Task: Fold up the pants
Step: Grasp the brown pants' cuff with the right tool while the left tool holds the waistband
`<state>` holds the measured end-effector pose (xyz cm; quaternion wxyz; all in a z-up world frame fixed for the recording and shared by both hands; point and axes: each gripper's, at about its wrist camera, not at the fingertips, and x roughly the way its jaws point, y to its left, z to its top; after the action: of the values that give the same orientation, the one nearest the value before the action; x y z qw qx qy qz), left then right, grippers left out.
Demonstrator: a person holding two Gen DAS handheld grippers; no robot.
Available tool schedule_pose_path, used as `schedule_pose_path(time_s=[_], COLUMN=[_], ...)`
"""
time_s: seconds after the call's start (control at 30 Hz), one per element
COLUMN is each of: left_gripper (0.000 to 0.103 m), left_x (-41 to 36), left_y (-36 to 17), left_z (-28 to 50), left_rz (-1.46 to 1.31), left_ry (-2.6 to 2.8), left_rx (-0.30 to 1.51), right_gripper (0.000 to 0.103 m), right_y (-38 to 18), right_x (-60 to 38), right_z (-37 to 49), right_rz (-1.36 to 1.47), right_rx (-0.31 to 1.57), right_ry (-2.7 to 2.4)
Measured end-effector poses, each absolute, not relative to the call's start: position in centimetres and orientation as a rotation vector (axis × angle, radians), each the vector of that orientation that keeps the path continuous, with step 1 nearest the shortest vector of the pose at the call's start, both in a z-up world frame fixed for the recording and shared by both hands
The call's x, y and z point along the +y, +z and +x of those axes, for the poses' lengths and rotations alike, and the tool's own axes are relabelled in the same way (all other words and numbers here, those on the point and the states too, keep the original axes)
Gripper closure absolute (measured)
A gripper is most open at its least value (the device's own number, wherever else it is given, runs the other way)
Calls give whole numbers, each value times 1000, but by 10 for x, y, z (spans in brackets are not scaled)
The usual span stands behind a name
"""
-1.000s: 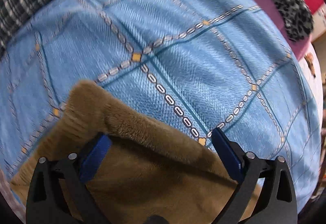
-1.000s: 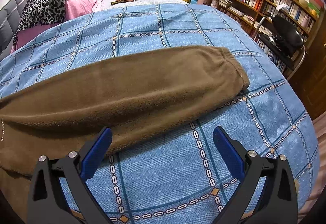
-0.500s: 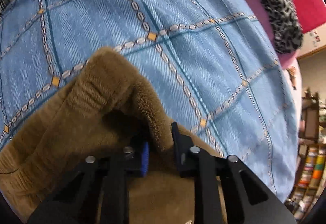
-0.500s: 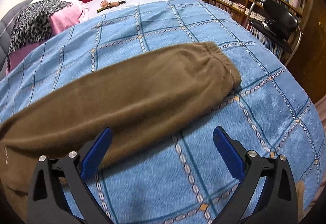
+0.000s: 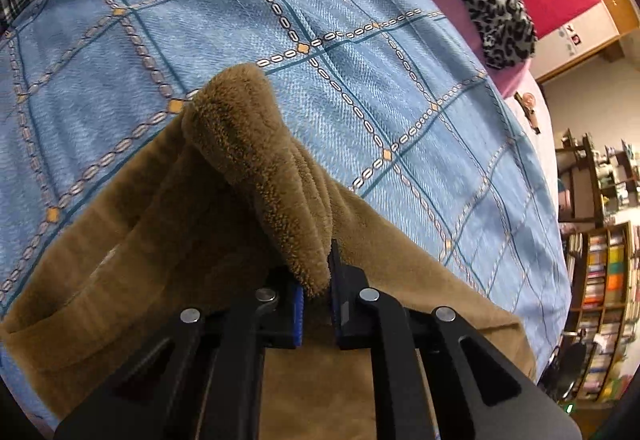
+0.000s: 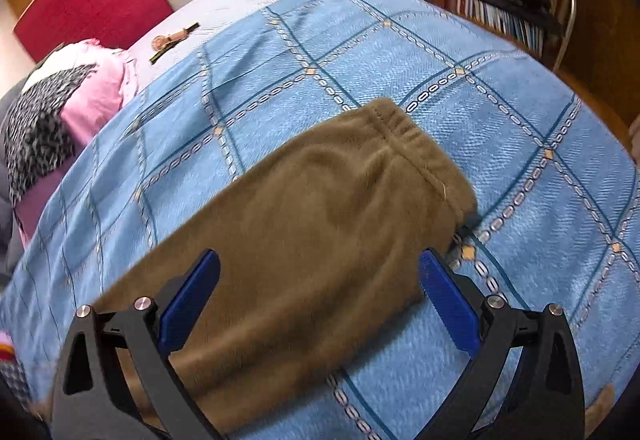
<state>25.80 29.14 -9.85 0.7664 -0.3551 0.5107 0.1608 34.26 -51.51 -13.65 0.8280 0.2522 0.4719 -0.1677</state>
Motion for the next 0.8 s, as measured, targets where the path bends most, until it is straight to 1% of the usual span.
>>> schedule_pose_path(time_s=[0.17,0.3,0.43,0.67,0.77,0.8], left_gripper=[94,94,94,94,94,94], left_x=[297,298,299,303,302,303], left_y=[-89,-87,-86,-87,-89,-89], left_z=[230,208,191,157,149,146], left_rz=[-745,-751,-748,-734,-737,-738], left_ry=[335,321,310,333,322,321], left_rx=[1123,1142,1156,1185,1195,1195], right_gripper=[3,3,7,8,14,19], right_y=[-136,-148,-154,-158,-159,-160], right_x=[-526,-545,-556,-573,-577,-579], right_z=[365,379,380,372,370,370], right_rz=[569,703,753,806,828,841], right_rx=[989,991,986,983,981,980], right_ry=[-336,-306,-314,-336,-339,-337])
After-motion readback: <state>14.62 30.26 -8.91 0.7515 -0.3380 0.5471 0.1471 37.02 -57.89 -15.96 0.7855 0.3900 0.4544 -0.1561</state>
